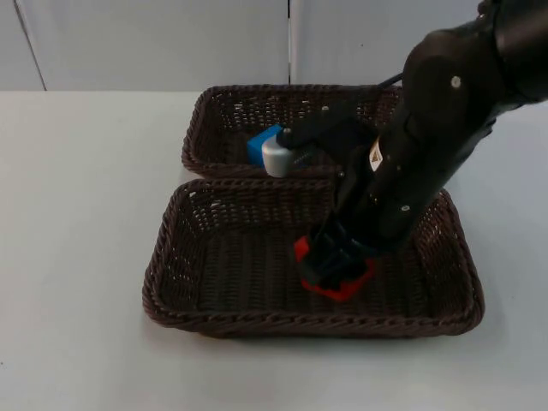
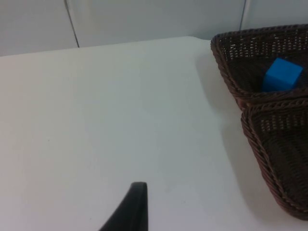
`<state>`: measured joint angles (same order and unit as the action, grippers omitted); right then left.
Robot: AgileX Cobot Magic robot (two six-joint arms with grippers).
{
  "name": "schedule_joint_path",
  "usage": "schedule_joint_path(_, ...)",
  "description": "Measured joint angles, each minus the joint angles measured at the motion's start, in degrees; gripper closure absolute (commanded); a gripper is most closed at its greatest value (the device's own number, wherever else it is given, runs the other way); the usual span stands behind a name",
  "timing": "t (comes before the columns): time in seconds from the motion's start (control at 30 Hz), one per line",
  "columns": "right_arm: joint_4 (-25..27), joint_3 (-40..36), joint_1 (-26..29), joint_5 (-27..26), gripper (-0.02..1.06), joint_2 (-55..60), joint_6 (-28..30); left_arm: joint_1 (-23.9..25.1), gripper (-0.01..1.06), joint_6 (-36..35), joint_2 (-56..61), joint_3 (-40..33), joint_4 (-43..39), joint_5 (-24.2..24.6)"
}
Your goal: Pick up one cube with the left hand and place it into the upper basket. Pick up one cube with the right hand and place it into the lower basket.
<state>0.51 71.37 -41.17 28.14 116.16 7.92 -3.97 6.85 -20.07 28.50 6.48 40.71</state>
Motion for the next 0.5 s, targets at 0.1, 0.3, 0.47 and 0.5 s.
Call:
schedule_joint_path(0.1, 0.0, 0.0, 0.0, 0.0, 0.44, 0.0, 0.0, 0.0, 0.04, 0.0, 0.0, 0.0, 0.0, 0.0)
schedule_joint_path(0.3, 0.0, 0.0, 0.0, -0.3, 0.26, 0.0, -0.1, 0.0, 0.04, 0.0, 0.0, 0.0, 0.0, 0.0)
schedule_joint_path(0.47, 0.0, 0.0, 0.0, 0.3, 0.26, -1.3, -0.2, 0.0, 0.04, 0.0, 0.0, 0.0, 0.0, 0.0)
schedule_joint_path(0.5, 0.0, 0.0, 0.0, 0.4, 0.26, -2.1, -0.2, 0.0, 0.04, 0.0, 0.0, 0.0, 0.0, 0.0)
